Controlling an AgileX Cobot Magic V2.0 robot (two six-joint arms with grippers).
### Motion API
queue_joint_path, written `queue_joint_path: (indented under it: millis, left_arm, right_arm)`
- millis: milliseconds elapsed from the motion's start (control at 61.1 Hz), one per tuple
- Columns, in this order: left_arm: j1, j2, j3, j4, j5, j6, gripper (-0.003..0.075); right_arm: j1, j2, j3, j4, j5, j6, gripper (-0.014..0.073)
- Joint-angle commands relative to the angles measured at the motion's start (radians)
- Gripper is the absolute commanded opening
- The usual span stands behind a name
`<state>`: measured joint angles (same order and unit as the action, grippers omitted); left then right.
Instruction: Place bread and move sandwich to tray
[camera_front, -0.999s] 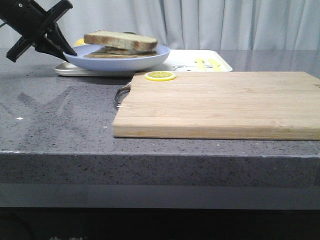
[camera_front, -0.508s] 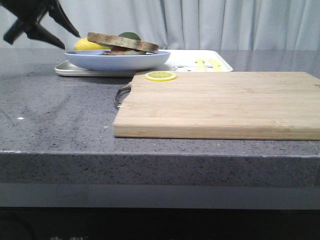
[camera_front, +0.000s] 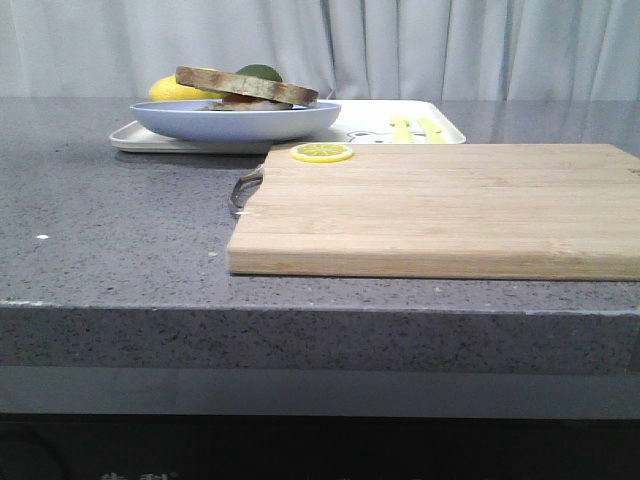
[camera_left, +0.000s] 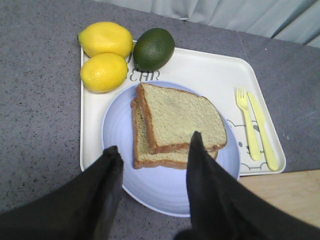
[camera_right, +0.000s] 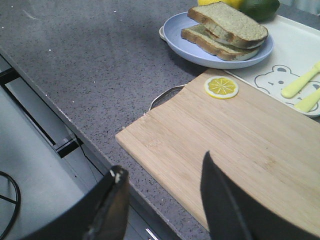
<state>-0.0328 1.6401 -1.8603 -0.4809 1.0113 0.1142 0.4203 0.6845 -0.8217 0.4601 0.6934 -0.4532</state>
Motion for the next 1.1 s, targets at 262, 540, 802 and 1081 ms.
queue_joint_path:
  millis: [262, 540, 802, 1081]
  left_arm:
    - [-0.112, -0.449, 0.448, 0.139, -0.211, 0.083, 0.0312]
    - [-0.137, -0.772, 0.821, 0.167, -0.315, 0.110, 0.0312]
    - [-0.137, -1.068, 1.064, 0.167, -0.330, 0.122, 0.0312]
    - [-0.137, -1.282, 1.149, 0.167, -0.330, 0.122, 0.0312]
  right_arm:
    - [-0.006, -0.004, -0.025, 0.016, -0.056, -0.007, 0.0362]
    - [-0.006, -0.004, -0.025, 0.016, -0.056, -0.007, 0.0362]
    - [-0.006, -0.004, -0.025, 0.016, -0.056, -0.007, 0.0362]
    - [-0.006, -0.004, -0.025, 0.016, -0.056, -0.007, 0.0362]
